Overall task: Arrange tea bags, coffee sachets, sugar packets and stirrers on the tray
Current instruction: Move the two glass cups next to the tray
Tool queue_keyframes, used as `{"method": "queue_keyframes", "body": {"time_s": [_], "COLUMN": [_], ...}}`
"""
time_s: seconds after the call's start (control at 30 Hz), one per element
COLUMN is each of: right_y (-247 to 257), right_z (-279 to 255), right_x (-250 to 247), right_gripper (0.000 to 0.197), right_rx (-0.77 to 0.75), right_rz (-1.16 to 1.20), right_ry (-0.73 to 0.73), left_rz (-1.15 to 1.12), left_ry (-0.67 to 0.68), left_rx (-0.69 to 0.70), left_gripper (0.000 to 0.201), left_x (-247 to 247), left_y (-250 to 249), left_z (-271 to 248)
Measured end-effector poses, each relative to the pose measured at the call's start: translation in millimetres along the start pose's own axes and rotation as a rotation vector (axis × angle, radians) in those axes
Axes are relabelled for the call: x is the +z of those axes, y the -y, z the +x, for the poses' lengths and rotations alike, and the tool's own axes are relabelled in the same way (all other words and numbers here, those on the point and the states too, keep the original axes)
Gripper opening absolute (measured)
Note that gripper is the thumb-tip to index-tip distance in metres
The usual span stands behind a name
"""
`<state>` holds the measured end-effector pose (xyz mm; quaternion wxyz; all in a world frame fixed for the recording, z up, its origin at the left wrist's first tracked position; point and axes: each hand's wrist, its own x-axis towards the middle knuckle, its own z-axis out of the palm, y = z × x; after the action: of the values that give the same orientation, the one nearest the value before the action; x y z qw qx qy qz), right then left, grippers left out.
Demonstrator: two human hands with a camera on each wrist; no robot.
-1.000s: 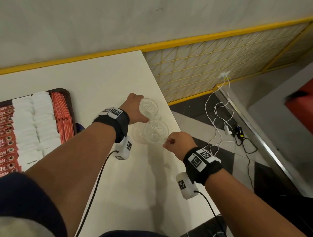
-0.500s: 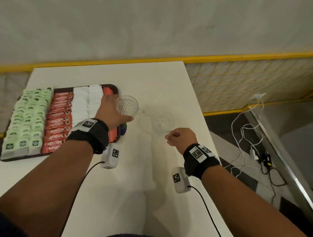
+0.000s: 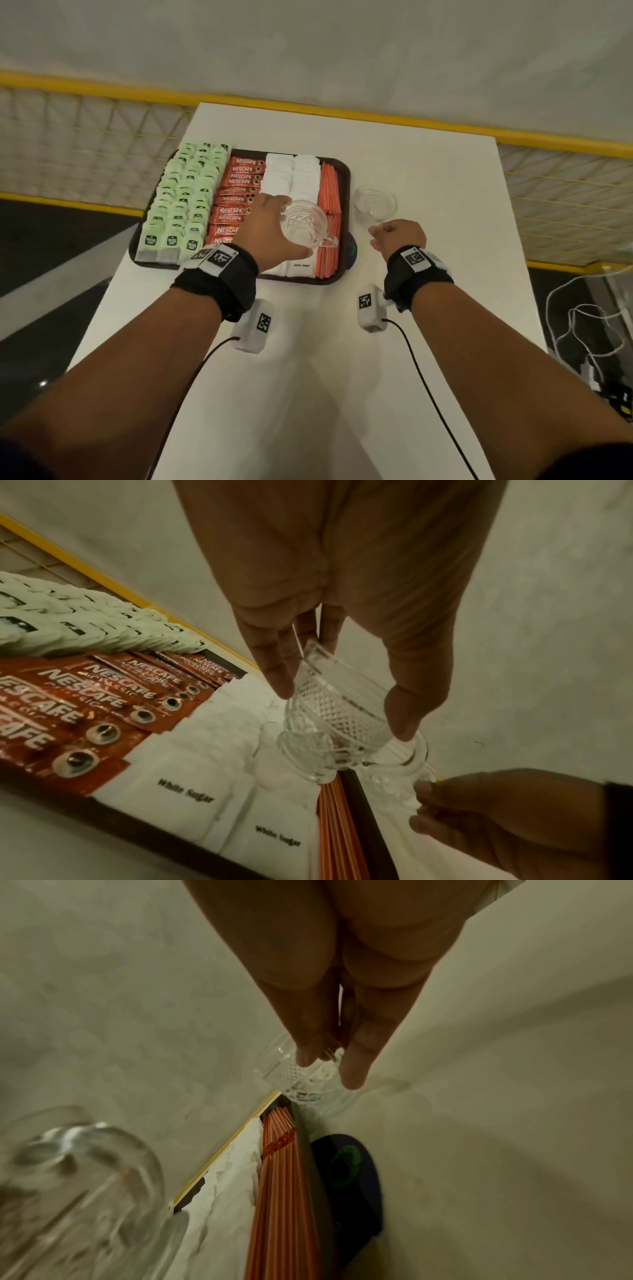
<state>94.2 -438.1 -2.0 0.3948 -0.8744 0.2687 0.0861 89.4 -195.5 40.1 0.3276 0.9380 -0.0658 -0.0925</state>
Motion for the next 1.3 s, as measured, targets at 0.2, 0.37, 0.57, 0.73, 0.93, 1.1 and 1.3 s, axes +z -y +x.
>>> {"method": "queue_keyframes", "body": {"time_s": [0.2,0.37,0.57,0.73,0.93,1.1,1.3], "right_y": [24.0,30.6,21.6,-1.5,-24.9,-46.2,-58.2], "right_z": [14.3,18.7,9.2,-23.5,-49.5,-52.6,-50.4], "right_x": [14.5,22.3,16.6,-11.4,-40.6,-47.0,-32.9], "right_gripper": [0.031,0.033,0.045,0.026,0.018,0.015,0.028], "right_rx": [0.044,0.069,0.034,-0.027,0.016,0.038,0.139], "right_rz": [-0.060,-0.070,0.035,0.305,0.653,0.715,0.865], "right_ry": [-0.046,-0.079,-0.143,0.083,0.282,0.238,0.155], "left_rz": [-0.015,-0.034,0.002,-0.005,0.035,0.010,-0.124], "left_ry": [0.051,0.074,0.165,0.302,0.409,0.443,0.412], "left_rx": [0.013,0.056,0.130,0.218,0.281,0.280,0.173], "left_gripper": [0.103,0.102,0.100,0.094,0.102,0.110,0.077], "left_x": [-5.0,-12.3,-9.3,8.9,41.8,63.2,77.9], "left_y": [9.4,9.0,-2.2,-25.2,-61.1,-72.1,-66.1], "left_z": [-1.9,3.6,10.0,16.8,27.8,32.0,28.9]}}
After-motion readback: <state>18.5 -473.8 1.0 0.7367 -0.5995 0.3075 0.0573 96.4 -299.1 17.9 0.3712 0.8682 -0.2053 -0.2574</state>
